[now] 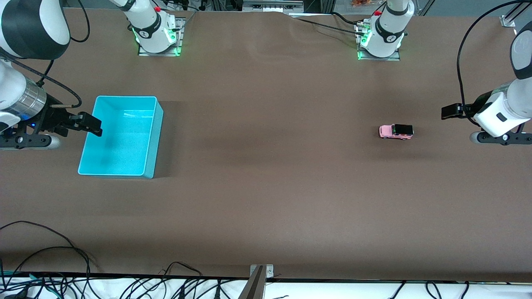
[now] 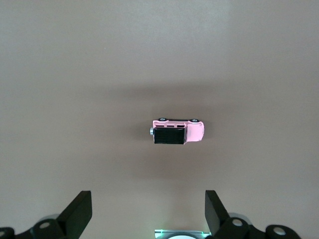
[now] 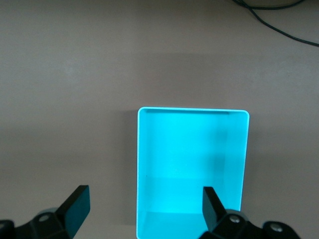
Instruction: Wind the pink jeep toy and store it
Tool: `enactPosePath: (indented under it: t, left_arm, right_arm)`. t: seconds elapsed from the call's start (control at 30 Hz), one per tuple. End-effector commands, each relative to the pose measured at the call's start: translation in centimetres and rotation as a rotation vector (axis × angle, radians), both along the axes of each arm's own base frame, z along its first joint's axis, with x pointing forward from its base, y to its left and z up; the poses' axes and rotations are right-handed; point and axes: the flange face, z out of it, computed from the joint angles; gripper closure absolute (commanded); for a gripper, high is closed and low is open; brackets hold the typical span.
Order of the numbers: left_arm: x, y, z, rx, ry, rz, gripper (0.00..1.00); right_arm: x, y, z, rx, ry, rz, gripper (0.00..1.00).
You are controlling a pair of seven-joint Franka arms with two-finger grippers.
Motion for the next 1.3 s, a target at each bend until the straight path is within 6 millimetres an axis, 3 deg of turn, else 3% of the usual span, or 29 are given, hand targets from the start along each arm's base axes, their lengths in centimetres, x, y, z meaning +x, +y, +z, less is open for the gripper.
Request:
enactPosePath:
  t: [0.0,0.37,0.57,1.03,1.27]
  left_arm:
    - [-0.6,1.1,-2.5,0.021,-0.035,0.011,0.0]
    - [-1.8,0.7,-9.7,0.007,-0.087,-0.003,0.0]
    - [-3.6,0.0,-14.1,-0.053,-0.077,0.031,0.0]
    - [-7.7,-0.9,-20.0,-0.064,-0.033,-0.008,0.0]
    - [-9.2,-1.1,-22.2,-0.114,-0.021,-0.189,0.0]
  right_arm:
    - [0.0,0.1,0.4,-0.01,-0.004,0.001,0.0]
    - [-0.1,0.2,0.4,-0.01,-0.004,0.004,0.0]
    - [-0.1,0.2,0.4,-0.01,-0.004,0.004,0.0]
    - [-0.1,0.2,0.4,-0.01,-0.004,0.004,0.0]
    - [-0.1,0.2,0.4,-0.01,-0.004,0.002,0.0]
